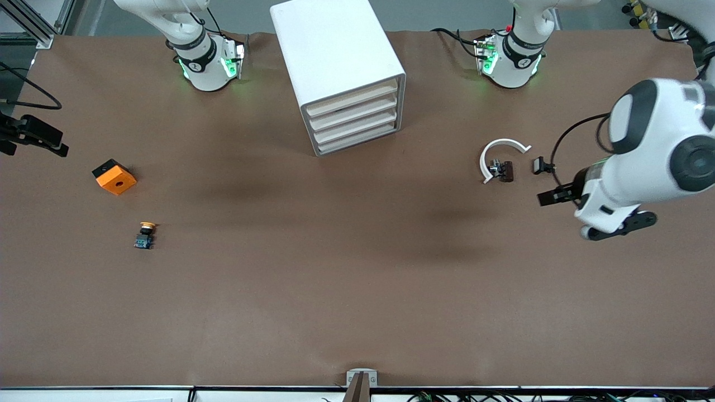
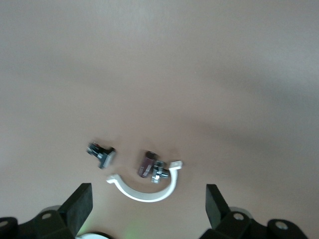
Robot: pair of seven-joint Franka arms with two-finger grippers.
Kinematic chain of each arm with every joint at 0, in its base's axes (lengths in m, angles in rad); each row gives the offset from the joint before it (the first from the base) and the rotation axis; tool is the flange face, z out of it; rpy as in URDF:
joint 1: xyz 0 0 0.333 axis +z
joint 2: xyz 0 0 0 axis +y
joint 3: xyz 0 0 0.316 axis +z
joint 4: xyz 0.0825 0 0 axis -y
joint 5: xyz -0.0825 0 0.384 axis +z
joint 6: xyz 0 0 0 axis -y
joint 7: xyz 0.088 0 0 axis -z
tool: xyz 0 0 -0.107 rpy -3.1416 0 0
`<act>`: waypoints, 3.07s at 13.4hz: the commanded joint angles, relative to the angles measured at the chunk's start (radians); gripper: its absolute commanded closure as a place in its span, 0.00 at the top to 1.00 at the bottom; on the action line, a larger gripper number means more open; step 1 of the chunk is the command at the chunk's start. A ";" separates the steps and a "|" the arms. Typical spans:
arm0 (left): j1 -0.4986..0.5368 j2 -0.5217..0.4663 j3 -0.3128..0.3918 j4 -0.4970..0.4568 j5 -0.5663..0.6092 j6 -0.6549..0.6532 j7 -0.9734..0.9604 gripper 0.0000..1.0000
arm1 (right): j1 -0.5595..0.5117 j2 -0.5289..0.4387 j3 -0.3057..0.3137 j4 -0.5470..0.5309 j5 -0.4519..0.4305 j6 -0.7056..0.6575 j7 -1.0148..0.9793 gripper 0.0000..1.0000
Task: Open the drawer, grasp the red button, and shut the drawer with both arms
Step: 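Move the left gripper out from rest toward the white cabinet, then reach the left gripper to the handle of the top drawer, then pull the drawer open with the left gripper while the right gripper approaches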
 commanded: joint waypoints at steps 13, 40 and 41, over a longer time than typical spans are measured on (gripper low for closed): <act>-0.228 0.329 -0.001 0.017 -0.311 -0.014 -1.319 1.00 | 0.002 0.012 0.001 0.026 0.011 -0.016 0.002 1.00; -0.526 0.414 0.000 0.022 -0.833 -0.212 -1.799 0.06 | 0.558 0.078 0.001 -0.005 0.091 -0.056 1.075 1.00; -0.524 0.414 0.000 0.020 -0.830 -0.210 -1.797 0.01 | 0.575 0.081 0.001 -0.009 0.119 -0.036 1.137 1.00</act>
